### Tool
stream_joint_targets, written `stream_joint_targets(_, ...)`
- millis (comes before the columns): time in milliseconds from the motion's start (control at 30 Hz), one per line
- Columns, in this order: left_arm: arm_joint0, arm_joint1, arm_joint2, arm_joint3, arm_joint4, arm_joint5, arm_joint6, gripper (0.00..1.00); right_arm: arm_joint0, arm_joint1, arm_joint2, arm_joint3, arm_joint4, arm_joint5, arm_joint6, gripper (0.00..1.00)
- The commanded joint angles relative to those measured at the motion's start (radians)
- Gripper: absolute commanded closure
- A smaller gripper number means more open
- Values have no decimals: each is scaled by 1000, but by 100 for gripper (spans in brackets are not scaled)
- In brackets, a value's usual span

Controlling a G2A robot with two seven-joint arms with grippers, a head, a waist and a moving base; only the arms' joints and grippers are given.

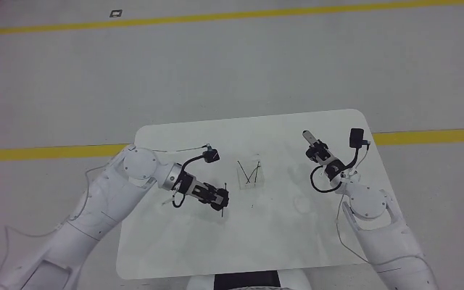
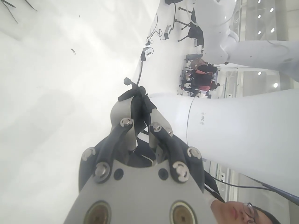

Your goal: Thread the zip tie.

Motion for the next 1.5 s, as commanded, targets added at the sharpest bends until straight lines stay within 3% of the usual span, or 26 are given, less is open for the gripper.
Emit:
stream_joint_targets(0, 0, 0, 1, -1, 1, 0, 0, 100, 0, 0, 0, 0, 0, 0, 0, 0)
stream_joint_targets(267, 0, 0, 1, -1, 1, 0, 0, 100, 12, 0, -17, -9, -38, -25, 25, 0)
stream_joint_targets(700, 0, 0, 1, -1, 1, 0, 0, 100, 148, -10, -145, 23, -102, -63, 208, 0)
stream_joint_targets(1133, 8, 2, 6, -15, 5, 0, 10, 100, 151, -10, -147, 26, -104, -68, 210, 0)
stream_joint_targets(1200, 10, 6, -5, -26, 1, 0, 0, 100, 151, -10, -147, 26, -104, -68, 210, 0)
stream_joint_targets(1300, 24, 22, -15, -76, 21, 0, 0, 100, 151, -10, -147, 26, -104, -68, 210, 0)
stream_joint_targets(1433, 35, 59, -4, -144, 42, 0, 0, 100, 151, -10, -147, 26, -104, -68, 210, 0)
stream_joint_targets(1467, 35, 67, -4, -142, 38, 0, 0, 100, 151, -10, -147, 26, -104, -68, 210, 0)
